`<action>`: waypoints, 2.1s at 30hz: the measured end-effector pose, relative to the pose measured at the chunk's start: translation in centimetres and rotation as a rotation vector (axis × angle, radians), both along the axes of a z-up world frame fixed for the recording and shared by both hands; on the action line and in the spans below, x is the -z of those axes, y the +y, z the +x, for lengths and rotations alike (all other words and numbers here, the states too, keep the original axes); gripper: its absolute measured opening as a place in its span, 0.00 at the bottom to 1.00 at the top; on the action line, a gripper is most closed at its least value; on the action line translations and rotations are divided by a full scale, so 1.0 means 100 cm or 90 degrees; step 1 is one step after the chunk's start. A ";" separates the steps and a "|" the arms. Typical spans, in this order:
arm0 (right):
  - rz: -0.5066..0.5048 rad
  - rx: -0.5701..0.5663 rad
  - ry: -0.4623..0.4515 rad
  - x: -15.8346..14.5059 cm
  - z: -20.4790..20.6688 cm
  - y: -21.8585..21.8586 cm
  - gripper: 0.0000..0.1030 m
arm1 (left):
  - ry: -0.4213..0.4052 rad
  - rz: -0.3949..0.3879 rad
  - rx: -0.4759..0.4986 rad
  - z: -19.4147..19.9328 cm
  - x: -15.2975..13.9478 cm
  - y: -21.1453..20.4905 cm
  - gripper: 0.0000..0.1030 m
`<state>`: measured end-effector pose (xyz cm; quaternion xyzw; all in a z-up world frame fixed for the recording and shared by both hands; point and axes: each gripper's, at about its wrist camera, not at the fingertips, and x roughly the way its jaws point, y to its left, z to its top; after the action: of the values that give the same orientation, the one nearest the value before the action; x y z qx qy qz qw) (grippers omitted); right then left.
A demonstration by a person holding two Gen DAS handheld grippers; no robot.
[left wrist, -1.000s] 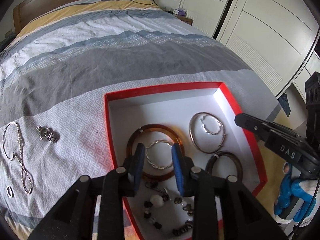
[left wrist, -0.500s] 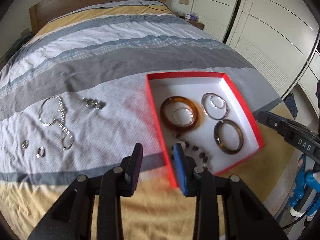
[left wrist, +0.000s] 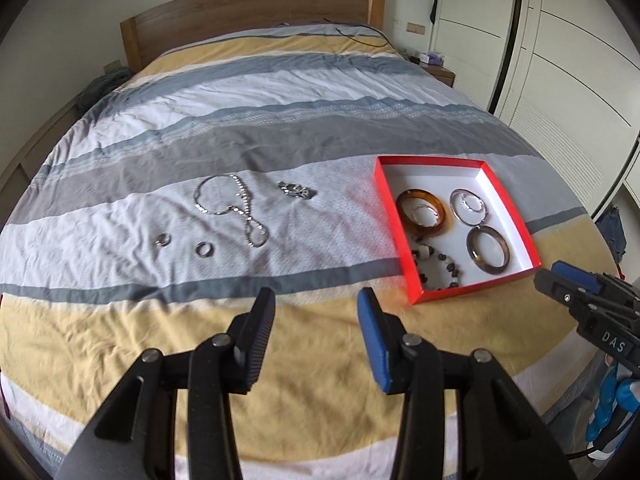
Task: Organize jewelry
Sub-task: 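Withdraw both grippers from the box toward the remaining jewelry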
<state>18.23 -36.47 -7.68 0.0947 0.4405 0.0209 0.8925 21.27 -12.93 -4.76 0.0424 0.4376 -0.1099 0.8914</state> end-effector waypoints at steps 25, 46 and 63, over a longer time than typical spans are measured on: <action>-0.005 -0.043 -0.020 -0.027 -0.066 0.060 0.47 | -0.058 -0.012 -0.056 -0.086 -0.043 0.069 0.42; -0.006 -0.055 -0.014 -0.026 -0.070 0.073 0.49 | -0.037 -0.004 -0.100 -0.099 -0.017 0.112 0.42; 0.015 -0.101 0.013 -0.003 -0.034 0.100 0.50 | 0.041 0.004 -0.156 -0.070 0.028 0.158 0.42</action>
<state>14.79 -26.46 -7.37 0.0705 0.4557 0.0959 0.8821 14.24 2.87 -7.61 -0.0124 0.4681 0.0001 0.8836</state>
